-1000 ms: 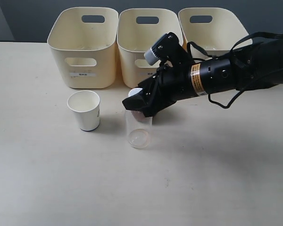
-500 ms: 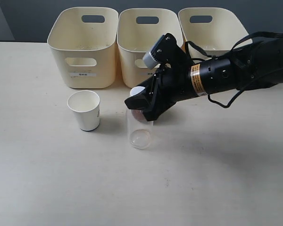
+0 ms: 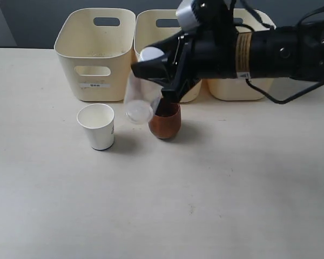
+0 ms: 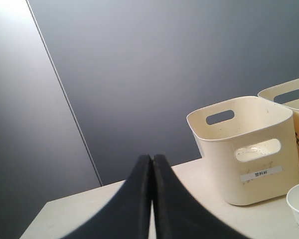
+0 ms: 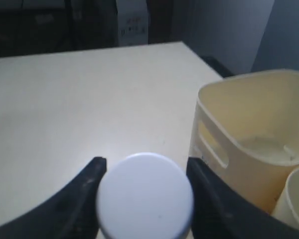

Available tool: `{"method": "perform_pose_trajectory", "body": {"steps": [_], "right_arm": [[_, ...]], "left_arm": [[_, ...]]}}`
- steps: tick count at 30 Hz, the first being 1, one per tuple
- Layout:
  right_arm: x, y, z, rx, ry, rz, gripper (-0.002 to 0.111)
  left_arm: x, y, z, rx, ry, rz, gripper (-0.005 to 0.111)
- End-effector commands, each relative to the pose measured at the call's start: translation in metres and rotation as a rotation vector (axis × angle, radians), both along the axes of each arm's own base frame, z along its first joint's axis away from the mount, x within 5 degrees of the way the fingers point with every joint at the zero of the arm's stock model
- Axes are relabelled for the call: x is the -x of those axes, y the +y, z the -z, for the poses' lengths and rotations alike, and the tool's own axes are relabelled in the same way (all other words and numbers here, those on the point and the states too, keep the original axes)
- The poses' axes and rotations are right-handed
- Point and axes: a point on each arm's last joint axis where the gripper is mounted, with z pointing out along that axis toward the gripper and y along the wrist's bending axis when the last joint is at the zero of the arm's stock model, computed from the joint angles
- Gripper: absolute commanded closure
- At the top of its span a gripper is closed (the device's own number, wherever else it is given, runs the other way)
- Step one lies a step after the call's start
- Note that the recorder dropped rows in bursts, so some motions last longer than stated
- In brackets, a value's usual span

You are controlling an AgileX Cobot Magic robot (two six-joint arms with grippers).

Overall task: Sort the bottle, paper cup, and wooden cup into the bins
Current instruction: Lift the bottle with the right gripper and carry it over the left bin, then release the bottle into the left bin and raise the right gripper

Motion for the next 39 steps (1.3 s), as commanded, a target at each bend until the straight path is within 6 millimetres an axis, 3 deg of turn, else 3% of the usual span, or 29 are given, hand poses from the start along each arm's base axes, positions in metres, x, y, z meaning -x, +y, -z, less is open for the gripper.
{"method": "perform_pose_trajectory", "body": {"steps": [1,5,9,13,17,26,30,39], "right_arm": [[0.003,-0.003,-0.030,-0.152,-0.114,0.035,0.109],[0.004,0.007,-0.047,-0.253,-0.253,0.101,0.109],[0.004,0.027,-0.064,-0.217,-0.362,0.121,0.109],[-0.007,0.050,-0.076,-0.200,-0.384,0.130,0.109],[-0.026,0.075,-0.074,-0.200,-0.390,0.119,0.109],[-0.075,0.117,-0.043,-0.112,-0.356,0.192,0.109],[-0.094,0.126,-0.029,-0.101,-0.332,0.247,0.109],[-0.113,0.136,-0.008,-0.038,-0.326,0.284,0.109]], "left_arm": [[0.000,0.000,0.000,0.002,-0.005,0.003,0.107],[0.000,0.000,0.000,0.002,-0.005,0.003,0.107],[0.000,0.000,0.000,0.002,-0.005,0.003,0.107],[0.000,0.000,0.000,0.002,-0.005,0.003,0.107],[0.000,0.000,0.000,0.002,-0.005,0.003,0.107],[0.000,0.000,0.000,0.002,-0.005,0.003,0.107],[0.000,0.000,0.000,0.002,-0.005,0.003,0.107],[0.000,0.000,0.000,0.002,-0.005,0.003,0.107]]}}
